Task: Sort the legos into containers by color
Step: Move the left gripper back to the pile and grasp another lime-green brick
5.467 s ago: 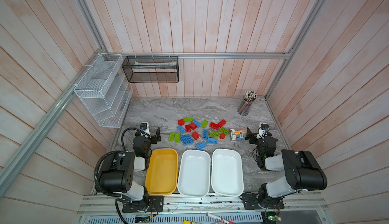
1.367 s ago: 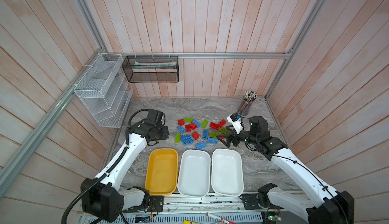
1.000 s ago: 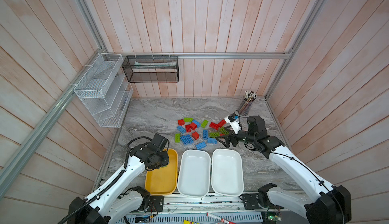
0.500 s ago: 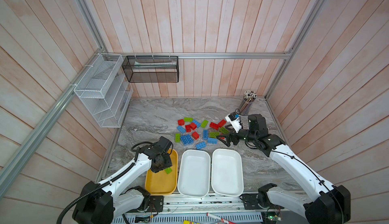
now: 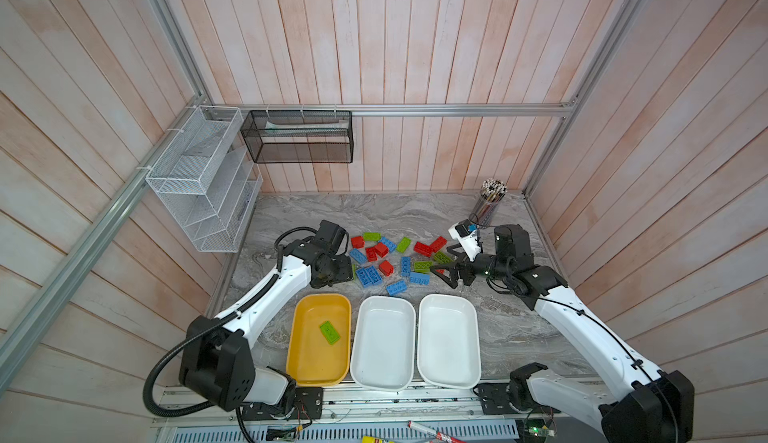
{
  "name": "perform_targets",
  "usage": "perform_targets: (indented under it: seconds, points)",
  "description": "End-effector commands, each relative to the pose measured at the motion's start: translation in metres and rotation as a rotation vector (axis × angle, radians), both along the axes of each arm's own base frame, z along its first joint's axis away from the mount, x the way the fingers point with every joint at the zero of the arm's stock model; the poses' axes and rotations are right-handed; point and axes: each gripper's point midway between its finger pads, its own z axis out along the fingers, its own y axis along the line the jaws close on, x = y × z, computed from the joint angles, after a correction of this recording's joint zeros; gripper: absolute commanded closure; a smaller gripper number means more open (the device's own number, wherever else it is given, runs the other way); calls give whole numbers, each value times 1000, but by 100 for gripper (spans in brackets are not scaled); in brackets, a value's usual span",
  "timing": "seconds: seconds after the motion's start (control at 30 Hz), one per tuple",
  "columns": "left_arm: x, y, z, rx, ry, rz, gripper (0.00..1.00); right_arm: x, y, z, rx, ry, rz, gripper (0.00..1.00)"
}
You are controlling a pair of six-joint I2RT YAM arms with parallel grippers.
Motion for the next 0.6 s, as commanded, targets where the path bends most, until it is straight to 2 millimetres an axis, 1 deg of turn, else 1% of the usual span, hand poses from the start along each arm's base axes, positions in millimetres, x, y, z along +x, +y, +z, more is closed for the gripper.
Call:
perform_targets:
  seconds: [0.0, 0.13, 0.27, 0.47, 0.57]
  points:
    - [24, -13, -12, -12, -21, -108, 32, 1, -3, 12, 14, -33, -4, 2]
    - [41, -21, -34, -28, -7, -134, 33, 0, -8, 9, 11, -33, -25, 2]
    - [45, -23, -57, -7, 34, -155, 33, -2, -13, 7, 8, -31, -38, 2]
    - [52, -25, -75, 12, 55, -181, 33, -3, -18, 3, 3, -23, -51, 2]
    - [52, -17, -83, 47, 72, -175, 36, -4, -19, 3, 3, -22, -57, 2]
